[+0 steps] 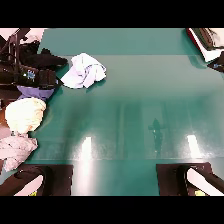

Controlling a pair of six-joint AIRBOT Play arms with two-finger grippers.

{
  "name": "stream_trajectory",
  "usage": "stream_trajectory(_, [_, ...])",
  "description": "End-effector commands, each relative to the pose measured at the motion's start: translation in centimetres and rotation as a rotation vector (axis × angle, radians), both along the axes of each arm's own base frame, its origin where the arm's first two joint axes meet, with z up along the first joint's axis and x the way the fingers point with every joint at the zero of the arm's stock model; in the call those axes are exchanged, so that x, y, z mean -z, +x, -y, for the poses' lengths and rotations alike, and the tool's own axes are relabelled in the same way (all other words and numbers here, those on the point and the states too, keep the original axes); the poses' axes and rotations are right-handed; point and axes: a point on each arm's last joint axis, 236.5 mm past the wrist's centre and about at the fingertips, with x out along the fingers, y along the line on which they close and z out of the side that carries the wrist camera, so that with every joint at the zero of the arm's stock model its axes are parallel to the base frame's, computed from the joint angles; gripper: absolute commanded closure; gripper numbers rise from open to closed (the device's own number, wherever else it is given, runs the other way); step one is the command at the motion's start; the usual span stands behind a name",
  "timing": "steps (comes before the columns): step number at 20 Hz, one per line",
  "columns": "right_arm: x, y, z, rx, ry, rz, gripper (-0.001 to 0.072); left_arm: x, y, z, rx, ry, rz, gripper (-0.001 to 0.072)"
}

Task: Fold the shirts.

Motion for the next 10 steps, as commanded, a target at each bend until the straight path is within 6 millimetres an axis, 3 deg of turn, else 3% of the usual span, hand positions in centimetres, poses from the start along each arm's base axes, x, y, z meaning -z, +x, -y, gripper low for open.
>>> stream_trajectory(1, [0.0, 0.0, 0.0, -0.001, 0.001, 0.000, 0.0695, -1.0, 1.2, 0.2, -0.025, -0.030, 0.054, 0.0684])
stream_trajectory(7, [-0.6, 0.8, 0.3, 0.018, -0.004, 0.040, 0.0695, -2.5, 3.2, -0.1, -0.075, -0.052, 0.147, 0.0683])
stream_trajectory(10, [-0.6, 0.8, 0.3, 0.018, -0.004, 0.040, 0.0695, -2.6, 3.3, -0.1, -0.077, -0.055, 0.151, 0.0684])
